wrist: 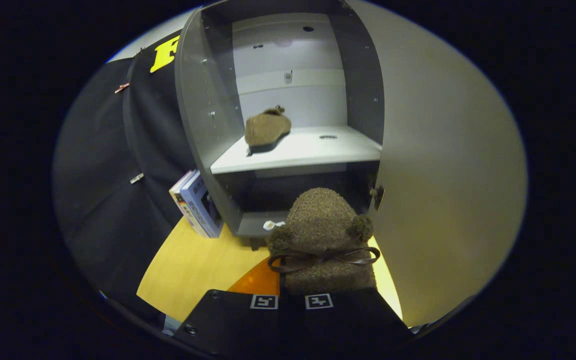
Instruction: Open the shoe cabinet door, grab the shoes and put them into the shoe cabinet, then close the shoe cabinet door.
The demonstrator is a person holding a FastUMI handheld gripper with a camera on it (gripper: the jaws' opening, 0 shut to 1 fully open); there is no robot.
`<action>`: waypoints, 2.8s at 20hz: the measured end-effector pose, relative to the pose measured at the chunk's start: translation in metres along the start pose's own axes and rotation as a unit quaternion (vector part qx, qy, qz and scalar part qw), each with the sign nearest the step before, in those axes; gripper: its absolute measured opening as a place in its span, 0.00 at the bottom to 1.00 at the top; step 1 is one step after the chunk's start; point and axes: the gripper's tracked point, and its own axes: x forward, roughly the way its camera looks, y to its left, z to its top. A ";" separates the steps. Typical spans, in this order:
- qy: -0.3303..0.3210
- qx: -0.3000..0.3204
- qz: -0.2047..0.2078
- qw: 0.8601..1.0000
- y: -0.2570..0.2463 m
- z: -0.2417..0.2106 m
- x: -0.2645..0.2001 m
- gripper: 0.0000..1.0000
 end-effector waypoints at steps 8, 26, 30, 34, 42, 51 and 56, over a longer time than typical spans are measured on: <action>-0.054 0.006 -0.018 0.998 -0.005 0.134 0.044 0.05; 0.071 0.037 -0.048 0.996 -0.040 0.228 0.266 0.05; 0.103 0.029 -0.053 0.993 -0.042 0.212 0.295 0.05; 0.104 0.033 -0.061 0.992 -0.042 0.212 0.299 0.08; 0.100 0.004 -0.077 0.992 -0.036 0.201 0.249 0.84; -0.005 0.009 -0.058 0.998 -0.018 0.213 0.103 1.00; -0.072 0.012 -0.018 0.997 -0.003 0.208 0.003 1.00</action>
